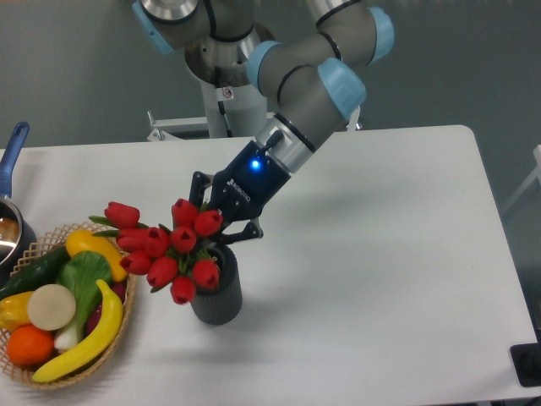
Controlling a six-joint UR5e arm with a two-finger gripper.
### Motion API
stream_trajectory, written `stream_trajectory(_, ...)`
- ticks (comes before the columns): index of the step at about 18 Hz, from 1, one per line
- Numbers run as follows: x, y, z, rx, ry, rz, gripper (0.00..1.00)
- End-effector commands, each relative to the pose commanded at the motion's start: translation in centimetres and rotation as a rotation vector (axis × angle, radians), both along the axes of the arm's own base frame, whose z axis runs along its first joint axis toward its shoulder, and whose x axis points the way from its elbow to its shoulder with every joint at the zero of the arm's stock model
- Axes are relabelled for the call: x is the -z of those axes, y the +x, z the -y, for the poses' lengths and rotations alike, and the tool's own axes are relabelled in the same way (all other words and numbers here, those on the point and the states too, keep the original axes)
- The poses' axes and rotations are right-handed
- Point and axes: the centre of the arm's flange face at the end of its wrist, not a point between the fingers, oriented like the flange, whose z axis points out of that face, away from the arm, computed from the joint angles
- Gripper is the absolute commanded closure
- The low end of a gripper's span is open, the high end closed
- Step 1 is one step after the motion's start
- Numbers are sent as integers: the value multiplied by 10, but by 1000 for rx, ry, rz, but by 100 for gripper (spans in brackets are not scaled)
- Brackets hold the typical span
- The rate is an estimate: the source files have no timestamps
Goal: Pick up the flowers from the vase
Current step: 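Lift the gripped tulips straight up out of the black vase, then carry the tulips away from the vase and lower them over the table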
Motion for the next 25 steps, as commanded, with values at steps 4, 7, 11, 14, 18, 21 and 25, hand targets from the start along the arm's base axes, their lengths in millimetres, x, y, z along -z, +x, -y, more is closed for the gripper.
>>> stream_trajectory(4, -12, -8, 4, -4, 38, 9, 81)
stream_trajectory(7, -24, -14, 5, -7, 65, 15, 81)
stream_trajectory(11, -40, -24, 11, -20, 93, 2, 81)
stream_trajectory(14, -61, -39, 16, -51, 103, 9, 81)
stream_trajectory(18, -88, -56, 24, -80, 128, 11, 81)
stream_trajectory(21, -109, -73, 35, -124, 131, 16, 82)
stream_trajectory(25, -120, -94, 45, -164, 128, -36, 82)
